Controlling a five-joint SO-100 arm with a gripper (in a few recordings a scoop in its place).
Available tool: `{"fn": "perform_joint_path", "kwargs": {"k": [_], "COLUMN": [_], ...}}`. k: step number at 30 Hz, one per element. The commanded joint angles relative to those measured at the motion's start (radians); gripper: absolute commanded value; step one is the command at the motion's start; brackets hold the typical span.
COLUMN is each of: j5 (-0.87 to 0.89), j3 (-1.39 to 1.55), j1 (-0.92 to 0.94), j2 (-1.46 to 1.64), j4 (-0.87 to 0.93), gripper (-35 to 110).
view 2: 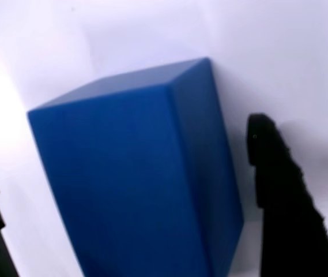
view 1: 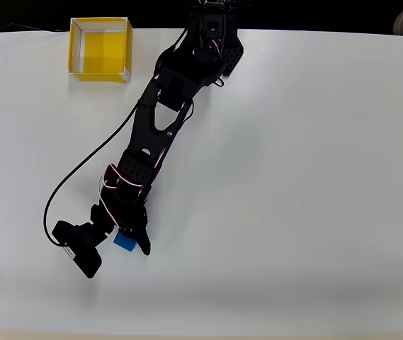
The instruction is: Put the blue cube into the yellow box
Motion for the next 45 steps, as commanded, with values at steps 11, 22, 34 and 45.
{"fn": "perform_joint_path", "kwargs": {"k": [11, 22, 34, 45], "j5": [-0.078, -0.14, -0.152, -0.184], "j3": [-0.115, -0.08, -0.061, -0.052], "j1": [-0.015, -0.005, 0.098, 0.371], "j2": [0.055, 0.103, 0.457, 0.68], "j4": [0.043, 0.095, 0.114, 0.196], "gripper": [24, 12, 11, 11]}}
